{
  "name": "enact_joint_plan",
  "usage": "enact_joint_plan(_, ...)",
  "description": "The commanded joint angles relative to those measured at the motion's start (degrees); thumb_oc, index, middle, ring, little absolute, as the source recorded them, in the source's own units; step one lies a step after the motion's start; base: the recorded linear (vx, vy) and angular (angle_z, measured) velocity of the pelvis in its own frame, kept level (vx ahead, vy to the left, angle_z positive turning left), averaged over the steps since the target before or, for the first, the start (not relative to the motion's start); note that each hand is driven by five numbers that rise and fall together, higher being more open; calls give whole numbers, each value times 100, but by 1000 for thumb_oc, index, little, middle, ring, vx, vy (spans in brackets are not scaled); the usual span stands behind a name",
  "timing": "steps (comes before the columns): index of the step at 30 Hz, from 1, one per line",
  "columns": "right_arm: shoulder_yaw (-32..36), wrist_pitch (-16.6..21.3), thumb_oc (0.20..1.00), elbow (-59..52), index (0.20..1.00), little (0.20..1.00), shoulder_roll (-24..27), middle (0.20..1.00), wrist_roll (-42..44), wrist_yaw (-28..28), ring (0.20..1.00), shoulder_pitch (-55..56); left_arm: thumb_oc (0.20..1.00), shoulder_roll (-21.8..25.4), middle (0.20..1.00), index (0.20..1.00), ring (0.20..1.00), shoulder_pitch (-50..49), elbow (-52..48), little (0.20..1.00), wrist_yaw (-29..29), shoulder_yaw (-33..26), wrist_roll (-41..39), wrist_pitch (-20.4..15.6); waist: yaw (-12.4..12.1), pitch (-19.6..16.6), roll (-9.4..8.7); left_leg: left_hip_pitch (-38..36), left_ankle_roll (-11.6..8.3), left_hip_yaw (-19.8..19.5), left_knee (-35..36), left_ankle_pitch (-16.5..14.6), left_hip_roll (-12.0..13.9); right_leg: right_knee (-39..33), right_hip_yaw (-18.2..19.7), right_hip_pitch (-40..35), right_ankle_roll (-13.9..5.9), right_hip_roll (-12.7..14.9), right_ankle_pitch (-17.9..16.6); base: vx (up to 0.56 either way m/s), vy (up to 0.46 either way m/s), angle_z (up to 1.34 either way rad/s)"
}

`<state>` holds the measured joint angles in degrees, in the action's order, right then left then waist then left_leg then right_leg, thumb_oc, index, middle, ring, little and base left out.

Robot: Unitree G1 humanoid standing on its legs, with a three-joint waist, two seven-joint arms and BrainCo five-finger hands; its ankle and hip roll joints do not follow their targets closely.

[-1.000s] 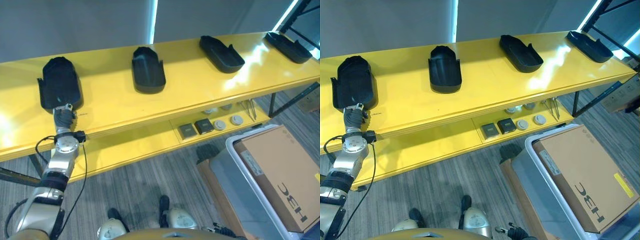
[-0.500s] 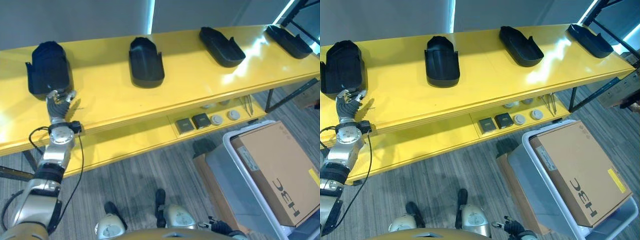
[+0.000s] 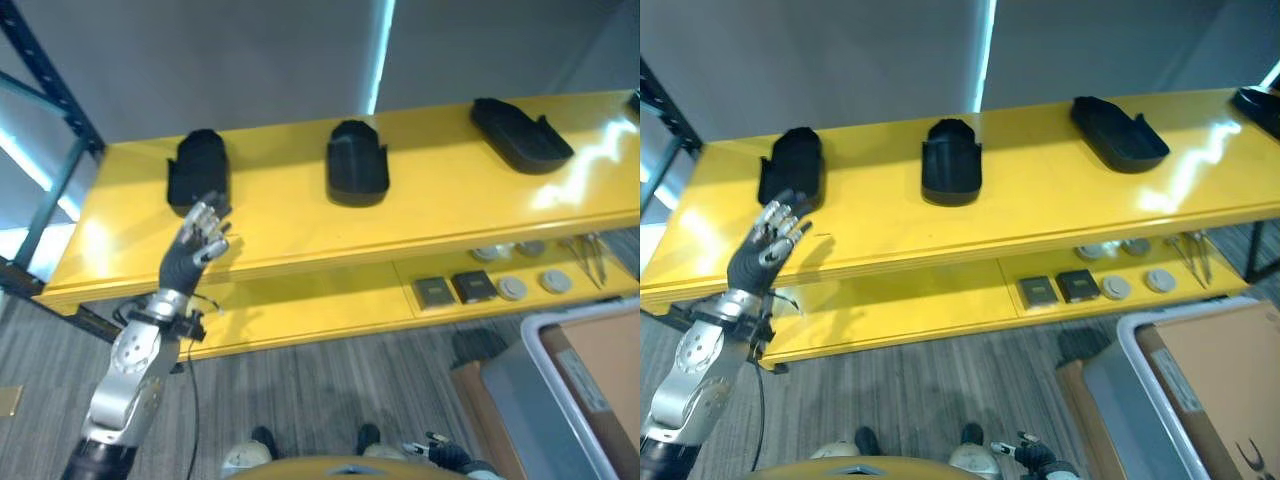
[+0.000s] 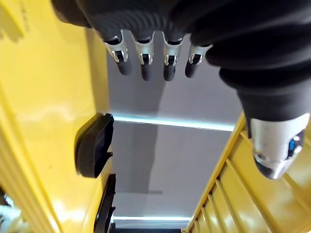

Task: Move parts from the plastic box to the shelf.

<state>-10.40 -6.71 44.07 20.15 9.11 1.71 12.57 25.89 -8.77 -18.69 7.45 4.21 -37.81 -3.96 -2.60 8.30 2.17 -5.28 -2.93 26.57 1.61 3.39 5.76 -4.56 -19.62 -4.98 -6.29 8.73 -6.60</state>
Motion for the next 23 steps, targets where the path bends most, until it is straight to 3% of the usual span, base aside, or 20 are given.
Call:
enact_joint_plan(1,-40,22,1000,393,1000,1000,-151,1000,286,-320,1000,-237,1000,307,1000,1000,1000,425,469,1000,44,-254,286,-600,-154,36,-254,281,-206,-348,-477,-306,437,179,-218,62,-580,599,46,-40,16,15)
enact_joint_plan(5,-127,97,1000,627,1000,1000,-160,1000,488,-383,1000,-379,1000,526,1000,1000,1000,-275,1119,1000,178,3,710,-98,-344,10,-226,247,-166,-450,-403,-298,362,214,-290,21,-572,615,50,-61,30,13)
enact_joint_plan(7,-99,97,1000,709,1000,1000,-114,1000,522,-385,1000,-399,1000,616,1000,1000,1000,-596,1392,1000,42,35,615,-417,-422,17,-209,230,-145,-483,-355,-295,322,207,-340,4,-589,636,35,-65,29,4)
enact_joint_plan(10,-76,77,1000,1088,1000,1000,-31,1000,604,-354,1000,-527,1000,629,1000,1000,1000,-977,2223,1000,509,186,-75,5,-559,-6,-170,135,-146,-597,-261,-371,250,195,-365,-77,-677,664,44,-8,41,21)
enact_joint_plan(14,-59,96,1000,1463,1000,1000,28,1000,560,-188,1000,-668,1000,334,1000,1000,1000,-1088,3565,1000,137,329,-535,275,-622,-26,-161,128,-112,-622,-223,-362,198,260,-406,-49,-692,697,44,-31,25,13)
enact_joint_plan(15,-48,164,1000,1810,1000,1000,-62,1000,552,-109,1000,-807,1000,-151,1000,1000,1000,-1070,5017,1000,190,282,-475,241,-685,-40,-188,139,-74,-664,-230,-369,161,336,-441,-34,-681,724,72,-20,12,11)
enact_joint_plan(16,-44,179,1000,1837,1000,1000,-63,1000,550,-101,1000,-826,1000,-191,1000,1000,1000,-1046,5108,1000,66,275,-524,271,-685,-37,-185,141,-70,-668,-230,-370,158,342,-446,-32,-682,728,75,-16,9,10)
enact_joint_plan(17,-13,198,1000,1939,1000,1000,-121,1000,516,-74,1000,-879,1000,-437,1000,1000,1000,-1016,5831,1000,195,119,-309,-3,-701,-50,-199,139,-59,-685,-217,-366,138,363,-445,-21,-686,735,76,-1,4,7)
enact_joint_plan(21,8,255,1000,2219,1000,1000,-257,1000,388,-35,1000,-1009,1000,-854,1000,1000,1000,-636,7188,1000,-18,-326,109,-234,-701,-109,-243,120,-32,-703,-181,-365,92,418,-440,4,-696,753,85,8,11,13)
enact_joint_plan(23,-35,219,1000,2277,1000,1000,-340,1000,321,-73,1000,-1038,1000,-973,1000,1000,1000,-369,7797,1000,-171,-424,701,-464,-657,-131,-287,106,-21,-703,-180,-370,69,442,-392,24,-701,750,84,20,4,17)
